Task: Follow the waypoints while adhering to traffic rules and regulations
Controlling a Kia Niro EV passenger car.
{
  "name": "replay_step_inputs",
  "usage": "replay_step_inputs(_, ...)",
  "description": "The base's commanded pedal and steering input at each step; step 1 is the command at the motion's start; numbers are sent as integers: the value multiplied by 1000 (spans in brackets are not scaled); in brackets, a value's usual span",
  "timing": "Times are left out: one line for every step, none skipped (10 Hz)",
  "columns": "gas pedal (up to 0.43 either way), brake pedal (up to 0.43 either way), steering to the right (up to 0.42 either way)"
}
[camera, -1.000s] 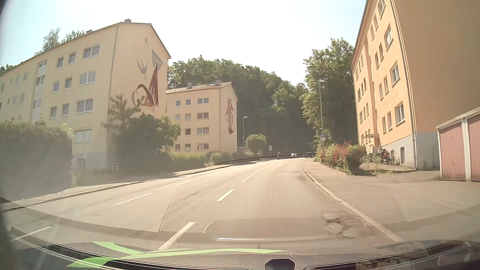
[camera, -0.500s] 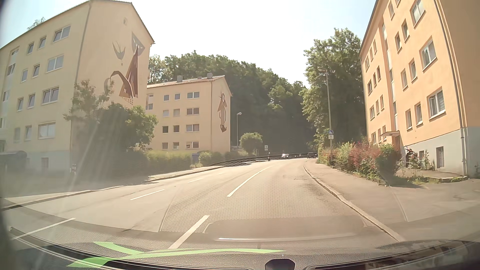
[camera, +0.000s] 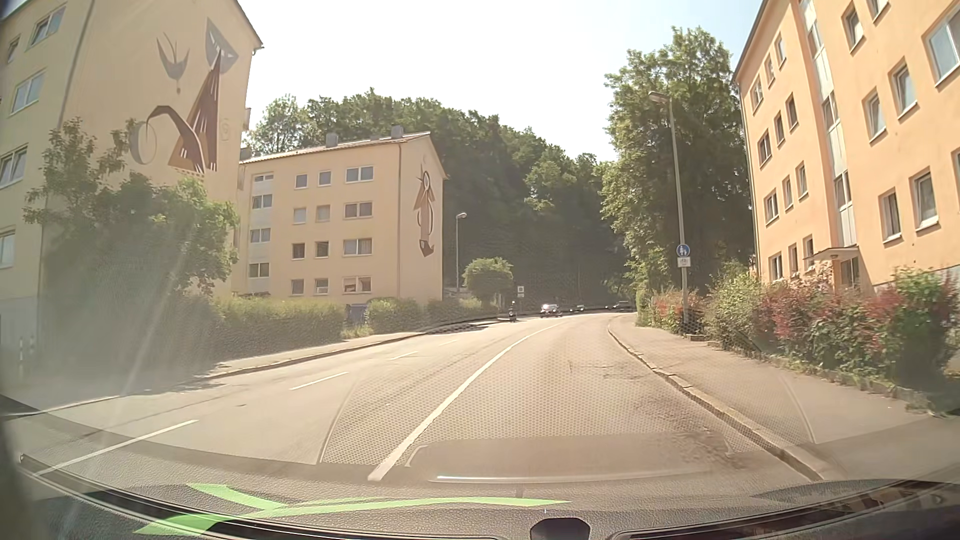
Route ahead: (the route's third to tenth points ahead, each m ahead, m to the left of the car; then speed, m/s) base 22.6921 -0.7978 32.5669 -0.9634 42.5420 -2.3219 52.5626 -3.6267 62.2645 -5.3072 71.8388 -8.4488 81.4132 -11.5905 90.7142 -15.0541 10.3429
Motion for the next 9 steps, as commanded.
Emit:
replay_step_inputs(209,0,16)
replay_step_inputs(209,0,16)
replay_step_inputs(209,0,16)
replay_step_inputs(209,0,16)
replay_step_inputs(209,0,16)
replay_step_inputs(209,0,16)
replay_step_inputs(209,0,18)
replay_step_inputs(209,0,20)
replay_step_inputs(209,0,23)
